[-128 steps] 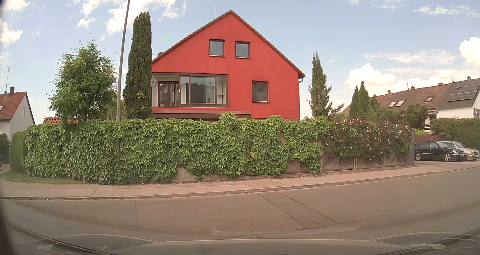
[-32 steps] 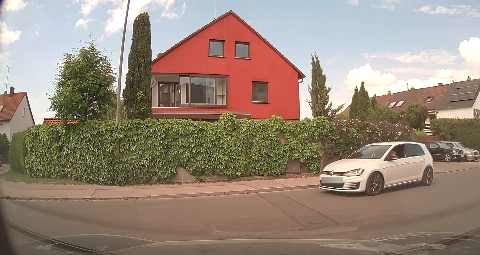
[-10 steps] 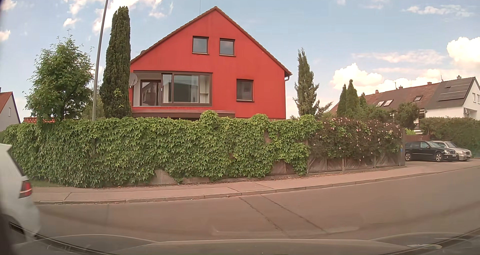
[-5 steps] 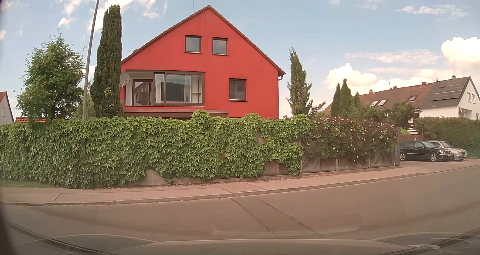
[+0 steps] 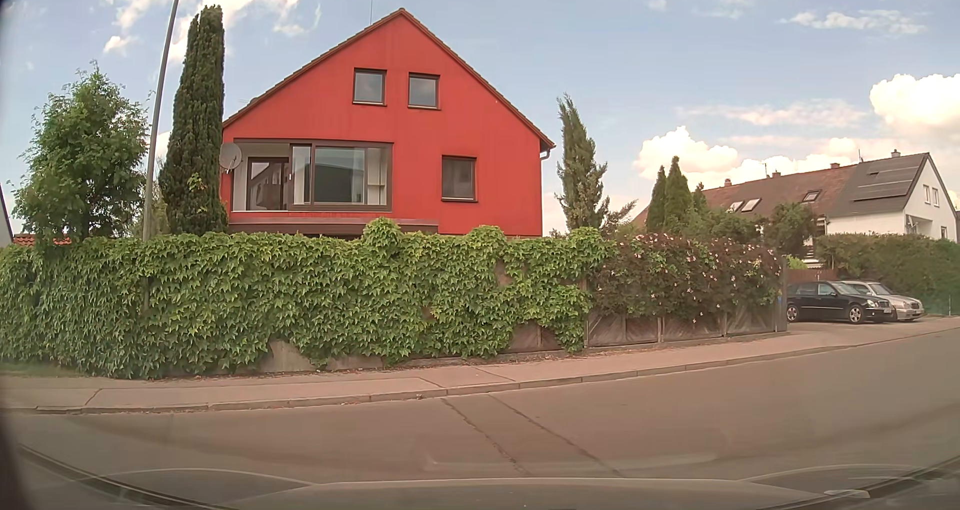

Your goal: Follow the waypoints while adhering to traffic rules and regulations

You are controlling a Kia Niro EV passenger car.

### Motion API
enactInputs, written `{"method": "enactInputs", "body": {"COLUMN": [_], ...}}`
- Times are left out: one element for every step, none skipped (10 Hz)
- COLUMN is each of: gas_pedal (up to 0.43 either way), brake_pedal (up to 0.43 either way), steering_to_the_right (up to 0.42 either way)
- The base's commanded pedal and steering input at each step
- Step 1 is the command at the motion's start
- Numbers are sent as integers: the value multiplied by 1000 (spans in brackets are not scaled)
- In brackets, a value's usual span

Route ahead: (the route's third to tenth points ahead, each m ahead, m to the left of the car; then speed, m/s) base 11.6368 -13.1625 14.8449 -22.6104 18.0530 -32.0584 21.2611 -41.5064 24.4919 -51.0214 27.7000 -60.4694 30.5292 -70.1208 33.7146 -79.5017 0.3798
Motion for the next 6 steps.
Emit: {"method": "enactInputs", "body": {"gas_pedal": [0,0,0,0,0,0], "brake_pedal": [146,152,152,159,159,183], "steering_to_the_right": [599,610,622,631,637,638]}}
